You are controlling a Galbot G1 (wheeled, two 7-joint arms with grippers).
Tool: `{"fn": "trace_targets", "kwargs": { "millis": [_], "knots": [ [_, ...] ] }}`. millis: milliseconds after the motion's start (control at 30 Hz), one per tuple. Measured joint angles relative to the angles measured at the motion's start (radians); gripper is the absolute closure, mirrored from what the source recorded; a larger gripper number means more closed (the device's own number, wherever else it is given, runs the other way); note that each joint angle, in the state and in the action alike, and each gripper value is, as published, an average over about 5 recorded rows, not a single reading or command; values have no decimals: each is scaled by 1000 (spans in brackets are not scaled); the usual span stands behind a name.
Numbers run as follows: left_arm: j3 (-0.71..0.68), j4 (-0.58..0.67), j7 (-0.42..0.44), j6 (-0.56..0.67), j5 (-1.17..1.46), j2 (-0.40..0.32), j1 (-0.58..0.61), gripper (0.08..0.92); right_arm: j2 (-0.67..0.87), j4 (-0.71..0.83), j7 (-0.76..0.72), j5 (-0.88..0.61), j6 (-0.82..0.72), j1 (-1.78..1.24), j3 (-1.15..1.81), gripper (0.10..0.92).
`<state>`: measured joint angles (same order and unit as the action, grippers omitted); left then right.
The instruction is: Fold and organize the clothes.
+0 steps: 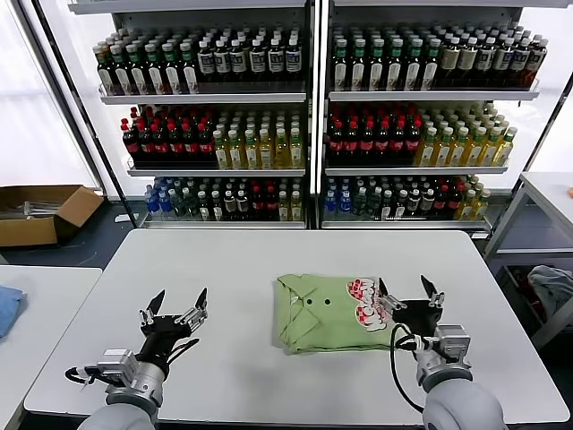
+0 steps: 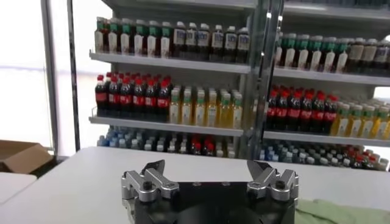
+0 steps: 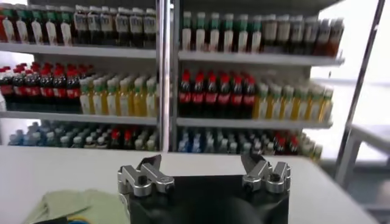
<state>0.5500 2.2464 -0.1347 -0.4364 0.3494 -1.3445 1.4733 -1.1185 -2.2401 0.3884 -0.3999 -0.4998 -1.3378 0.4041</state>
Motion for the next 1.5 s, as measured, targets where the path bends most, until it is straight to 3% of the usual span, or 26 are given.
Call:
{"fn": "trace_targets", "kwargs": {
  "millis": [567, 1500],
  "knots": [
    [4, 7, 2, 38, -9, -28, -19, 177, 9, -18, -26, 126, 14, -23, 59, 203],
    [3, -28, 42, 70, -82, -25, -27, 177, -7, -10, -58, 136, 36, -44, 98, 203]
  ]
}}
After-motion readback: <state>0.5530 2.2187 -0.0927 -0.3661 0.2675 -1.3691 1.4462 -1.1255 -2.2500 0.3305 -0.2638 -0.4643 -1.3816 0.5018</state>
